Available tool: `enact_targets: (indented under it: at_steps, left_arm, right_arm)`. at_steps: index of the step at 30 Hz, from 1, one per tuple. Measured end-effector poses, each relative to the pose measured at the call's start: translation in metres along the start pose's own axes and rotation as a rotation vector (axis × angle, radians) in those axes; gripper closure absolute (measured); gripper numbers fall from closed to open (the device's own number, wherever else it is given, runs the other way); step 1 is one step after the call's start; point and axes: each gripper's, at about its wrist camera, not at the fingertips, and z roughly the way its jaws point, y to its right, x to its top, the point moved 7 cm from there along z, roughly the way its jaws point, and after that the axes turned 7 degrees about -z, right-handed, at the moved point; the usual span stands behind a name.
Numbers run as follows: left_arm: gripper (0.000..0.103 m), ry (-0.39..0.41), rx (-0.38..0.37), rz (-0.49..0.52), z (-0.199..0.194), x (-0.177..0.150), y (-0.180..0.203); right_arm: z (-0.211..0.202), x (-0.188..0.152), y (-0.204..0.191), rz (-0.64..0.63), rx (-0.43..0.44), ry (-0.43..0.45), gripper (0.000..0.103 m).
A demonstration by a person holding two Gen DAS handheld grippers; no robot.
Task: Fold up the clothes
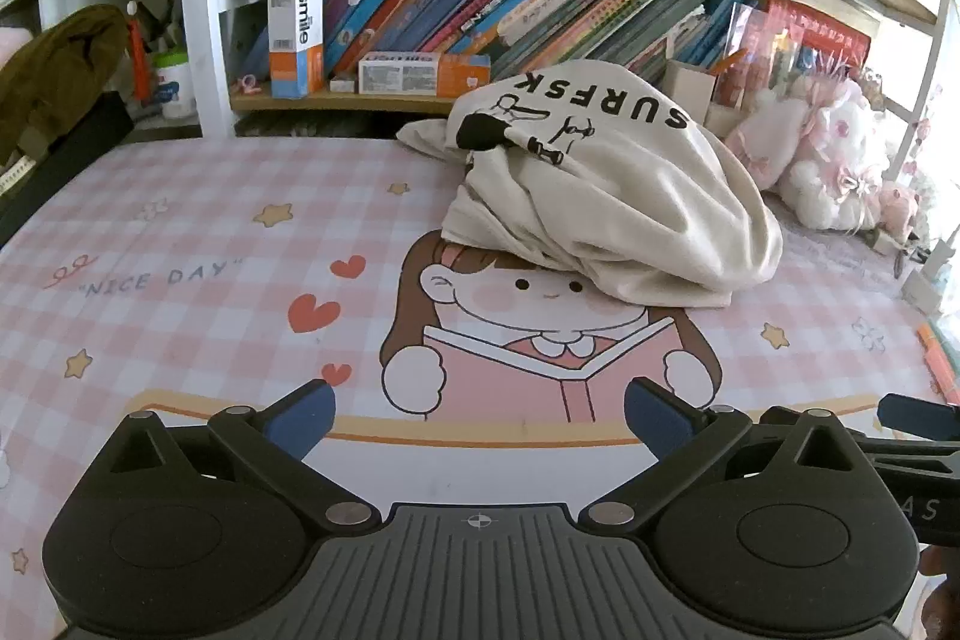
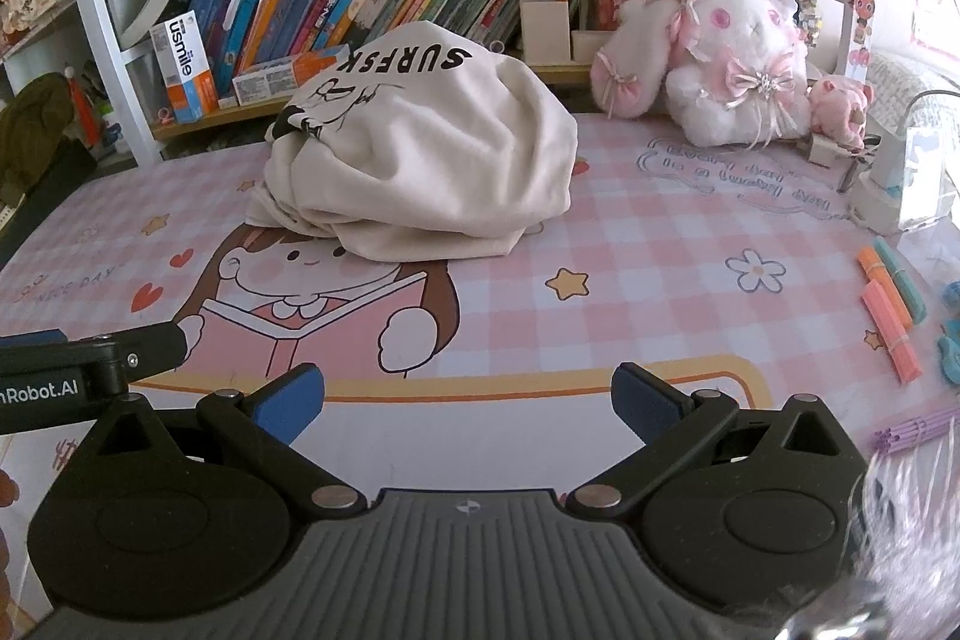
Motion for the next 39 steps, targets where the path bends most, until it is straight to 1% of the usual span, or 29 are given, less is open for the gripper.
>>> enact_targets:
  at_steps: [20, 30, 33, 39]
  left_arm:
    - [0.0, -0.028, 0.01, -0.004, 0.005, -0.002, 0.0]
    - [0.0, -0.026, 0.037, 0.01, 0.006, -0.004, 0.002]
    - [0.0, -0.021, 0.057, 0.015, 0.006, -0.005, 0.002]
    - [0.0, -0.018, 0.048, 0.015, 0.006, -0.007, 0.006]
  right_arm:
    - [0.006, -0.003, 0.001, 0.012, 0.021, -0.024, 0.0]
    - [0.01, -0.008, 0.001, 0.008, 0.047, -0.044, 0.0]
    - [0.011, -0.01, 0.002, 0.005, 0.055, -0.05, 0.0]
    - [0.013, -0.013, 0.005, 0.007, 0.071, -0.062, 0.0]
